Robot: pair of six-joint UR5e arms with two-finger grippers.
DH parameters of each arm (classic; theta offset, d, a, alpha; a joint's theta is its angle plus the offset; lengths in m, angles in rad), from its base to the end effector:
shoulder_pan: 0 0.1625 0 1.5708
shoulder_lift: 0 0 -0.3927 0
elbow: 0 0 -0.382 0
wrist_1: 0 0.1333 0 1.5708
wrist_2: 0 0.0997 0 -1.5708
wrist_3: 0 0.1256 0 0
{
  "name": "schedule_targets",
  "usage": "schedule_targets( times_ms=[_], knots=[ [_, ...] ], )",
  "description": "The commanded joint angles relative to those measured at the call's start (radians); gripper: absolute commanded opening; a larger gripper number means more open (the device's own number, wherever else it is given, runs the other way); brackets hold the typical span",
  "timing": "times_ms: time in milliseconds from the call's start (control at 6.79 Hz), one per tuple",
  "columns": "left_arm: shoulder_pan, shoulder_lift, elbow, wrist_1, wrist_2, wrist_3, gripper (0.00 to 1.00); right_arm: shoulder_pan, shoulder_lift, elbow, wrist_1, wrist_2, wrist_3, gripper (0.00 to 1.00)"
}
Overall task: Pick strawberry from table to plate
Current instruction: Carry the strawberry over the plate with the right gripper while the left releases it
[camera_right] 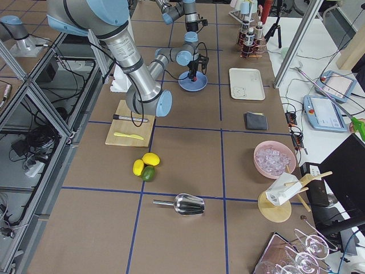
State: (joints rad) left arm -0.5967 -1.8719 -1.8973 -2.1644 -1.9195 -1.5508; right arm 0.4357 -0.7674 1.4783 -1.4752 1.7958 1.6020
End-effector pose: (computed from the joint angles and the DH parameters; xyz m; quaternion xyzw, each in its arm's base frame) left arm 0.4213 -0.3955 0.2600 0.0360 0.5812 -0.1341 0.8019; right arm -0.6169 -0.4033 0.1986 -0.0228 -0.4027 0.1686 0.8994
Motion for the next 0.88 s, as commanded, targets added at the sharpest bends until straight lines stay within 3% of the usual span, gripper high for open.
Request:
schedule_targets(
  times_ms=[0, 147, 295, 442, 589, 736],
  knots=[
    [0.002, -0.001, 0.001, 0.0, 0.001, 0.0, 0.68, 0.0, 0.0, -0.015, 0.0, 0.0, -0.005, 0.0],
    [0.002, -0.001, 0.001, 0.0, 0.001, 0.0, 0.68, 0.0, 0.0, -0.016, 0.0, 0.0, -0.005, 0.0],
    [0.002, -0.001, 0.001, 0.0, 0.001, 0.0, 0.68, 0.0, 0.002, -0.03, 0.0, 0.0, -0.01, 0.15],
    [0.002, -0.001, 0.001, -0.002, 0.001, 0.0, 0.68, 0.0, 0.003, -0.03, 0.001, 0.004, -0.011, 0.47],
    [0.002, -0.003, 0.001, -0.002, 0.001, 0.0, 0.68, 0.001, 0.003, -0.032, 0.001, 0.007, -0.011, 0.99],
    [0.002, -0.003, 0.001, -0.002, 0.001, 0.0, 0.68, 0.003, 0.003, -0.03, 0.004, 0.013, -0.013, 1.0]
  ],
)
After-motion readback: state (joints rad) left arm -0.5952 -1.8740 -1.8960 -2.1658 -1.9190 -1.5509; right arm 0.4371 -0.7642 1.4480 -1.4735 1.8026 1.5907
